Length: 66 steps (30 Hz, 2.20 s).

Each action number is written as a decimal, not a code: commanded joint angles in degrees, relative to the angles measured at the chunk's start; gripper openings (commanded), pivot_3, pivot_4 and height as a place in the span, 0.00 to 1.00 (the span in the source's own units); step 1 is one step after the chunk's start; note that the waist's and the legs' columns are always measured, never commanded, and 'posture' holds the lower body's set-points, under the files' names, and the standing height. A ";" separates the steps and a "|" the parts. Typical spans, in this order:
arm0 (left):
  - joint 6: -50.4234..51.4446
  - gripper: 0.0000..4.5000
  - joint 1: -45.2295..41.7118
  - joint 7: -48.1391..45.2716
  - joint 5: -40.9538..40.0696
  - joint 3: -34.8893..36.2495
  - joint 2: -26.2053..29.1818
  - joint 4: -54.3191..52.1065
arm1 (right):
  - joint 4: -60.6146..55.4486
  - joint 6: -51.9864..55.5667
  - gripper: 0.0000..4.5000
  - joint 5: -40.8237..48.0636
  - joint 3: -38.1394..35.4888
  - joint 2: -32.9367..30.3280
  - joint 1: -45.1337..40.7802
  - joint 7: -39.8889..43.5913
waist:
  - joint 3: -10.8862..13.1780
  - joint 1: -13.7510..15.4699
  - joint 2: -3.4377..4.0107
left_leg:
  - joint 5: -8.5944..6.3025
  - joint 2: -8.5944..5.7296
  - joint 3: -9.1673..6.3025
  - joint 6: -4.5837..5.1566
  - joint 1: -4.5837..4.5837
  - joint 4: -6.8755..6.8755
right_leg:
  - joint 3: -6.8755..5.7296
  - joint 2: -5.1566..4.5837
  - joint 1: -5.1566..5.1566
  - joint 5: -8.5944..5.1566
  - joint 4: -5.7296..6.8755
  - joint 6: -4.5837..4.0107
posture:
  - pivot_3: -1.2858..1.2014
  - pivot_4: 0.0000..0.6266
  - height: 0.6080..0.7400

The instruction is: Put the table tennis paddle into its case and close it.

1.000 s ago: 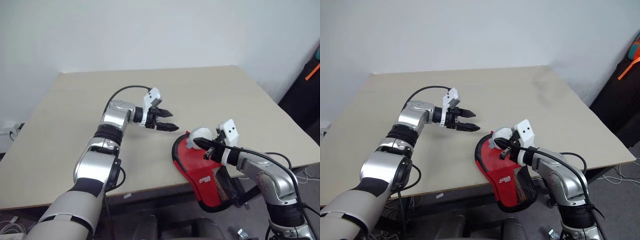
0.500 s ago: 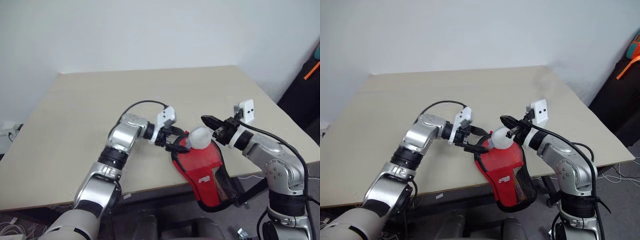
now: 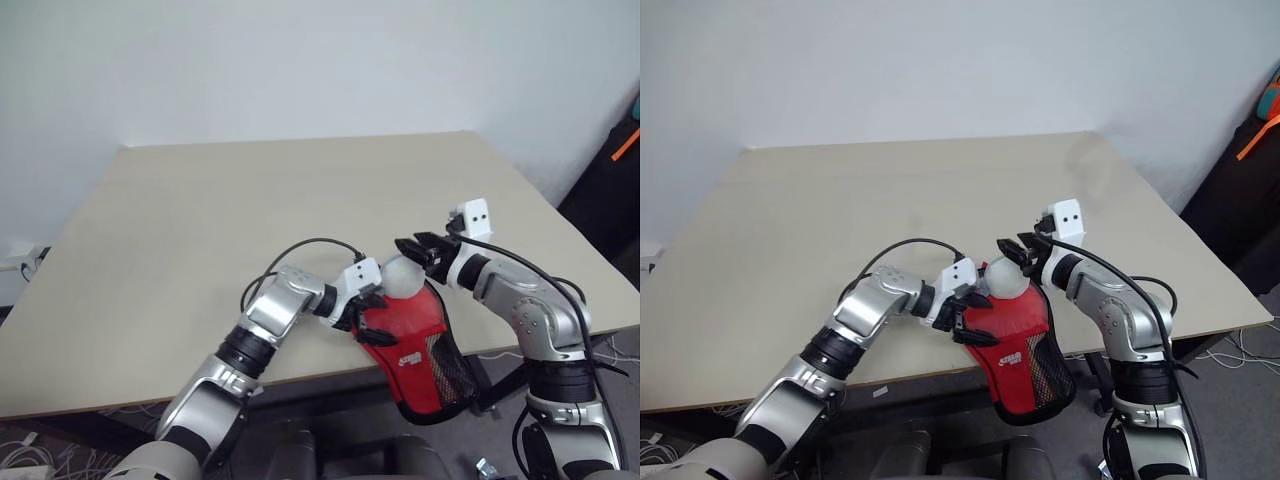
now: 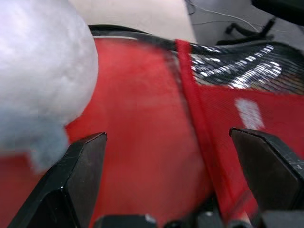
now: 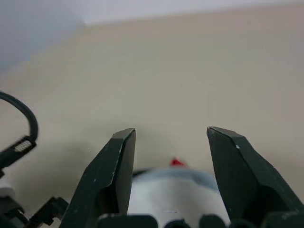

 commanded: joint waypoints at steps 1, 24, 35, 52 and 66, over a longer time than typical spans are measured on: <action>0.46 1.00 -1.72 6.49 1.27 0.55 -2.74 3.73 | 2.11 2.73 0.59 -1.68 1.58 -1.07 -3.13 -0.39 | -0.01 0.01 0.01 | 0.00 0.00 0.00 0.00 0.00 0.00 | 0.00 0.00 0.00 0.01 0.00 0.01 | 0.52 0.00 1.00; -2.95 1.00 -2.38 10.22 3.98 -3.29 -1.90 9.65 | 7.03 18.84 0.59 2.42 -0.87 -2.35 -4.33 3.67 | -0.69 -0.10 0.40 | -0.01 0.00 -0.01 0.00 0.12 0.00 | -0.01 0.00 0.13 -0.02 -0.03 -0.05 | 0.52 0.00 1.00; -1.26 1.00 -3.78 11.50 5.64 -4.96 -2.34 13.89 | 4.04 13.92 0.00 -1.33 2.39 -1.82 -2.41 2.31 | -1.44 -0.16 0.21 | -0.15 0.00 -0.01 -0.24 0.43 0.00 | -0.02 -0.01 0.27 -0.03 -0.04 -0.06 | 0.52 0.00 1.00; 0.07 1.00 -5.35 11.10 5.53 -5.85 -3.62 17.94 | 7.11 4.23 0.00 -8.34 1.45 -11.95 -5.47 4.50 | -1.41 -0.53 0.25 | -0.17 -0.03 0.00 -0.26 0.62 -0.07 | -0.04 -0.12 0.45 -0.04 -0.14 -0.08 | 0.52 0.00 1.00; 1.57 1.00 -4.42 11.32 5.45 -6.14 -4.18 17.17 | 6.35 0.86 0.00 -10.12 4.10 -24.50 -2.90 14.58 | -1.39 0.27 0.27 | -0.17 -0.05 -0.02 -0.24 0.20 -0.02 | -0.09 -0.14 0.09 -0.05 -0.17 -0.07 | 0.52 0.00 1.00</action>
